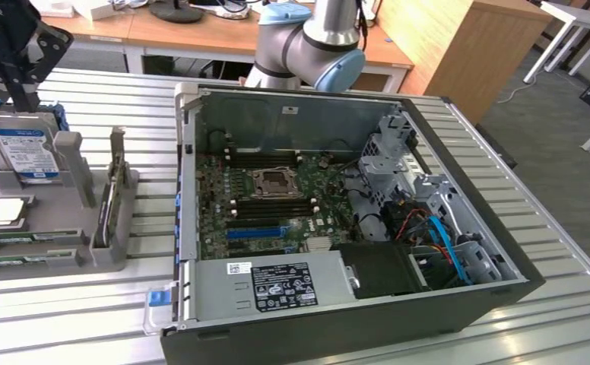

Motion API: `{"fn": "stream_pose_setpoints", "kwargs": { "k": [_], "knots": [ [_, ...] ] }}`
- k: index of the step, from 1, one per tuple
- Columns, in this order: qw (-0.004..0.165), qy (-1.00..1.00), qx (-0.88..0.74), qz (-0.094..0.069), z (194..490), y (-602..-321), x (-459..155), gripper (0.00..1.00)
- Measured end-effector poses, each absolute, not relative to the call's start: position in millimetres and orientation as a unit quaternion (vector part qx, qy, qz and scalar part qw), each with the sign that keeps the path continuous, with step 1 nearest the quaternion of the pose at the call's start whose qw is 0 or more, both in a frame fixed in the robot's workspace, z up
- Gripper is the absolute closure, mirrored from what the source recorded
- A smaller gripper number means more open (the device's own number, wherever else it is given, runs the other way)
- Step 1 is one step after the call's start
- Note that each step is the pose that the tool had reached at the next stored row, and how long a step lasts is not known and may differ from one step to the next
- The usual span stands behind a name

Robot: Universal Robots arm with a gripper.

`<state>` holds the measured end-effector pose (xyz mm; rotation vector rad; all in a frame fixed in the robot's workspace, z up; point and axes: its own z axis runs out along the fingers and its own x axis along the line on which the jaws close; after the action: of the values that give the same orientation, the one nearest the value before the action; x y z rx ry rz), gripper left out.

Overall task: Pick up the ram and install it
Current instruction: 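Reach for the ram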

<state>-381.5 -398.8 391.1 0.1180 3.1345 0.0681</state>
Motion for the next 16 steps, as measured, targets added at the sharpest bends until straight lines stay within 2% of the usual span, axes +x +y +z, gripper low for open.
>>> {"fn": "stream_pose_setpoints", "kwargs": {
  "k": [16],
  "knots": [
    [-0.008, 0.999, 0.038, 0.021, 390.1, -398.8, -416.1, 0.89]
  ]
}}
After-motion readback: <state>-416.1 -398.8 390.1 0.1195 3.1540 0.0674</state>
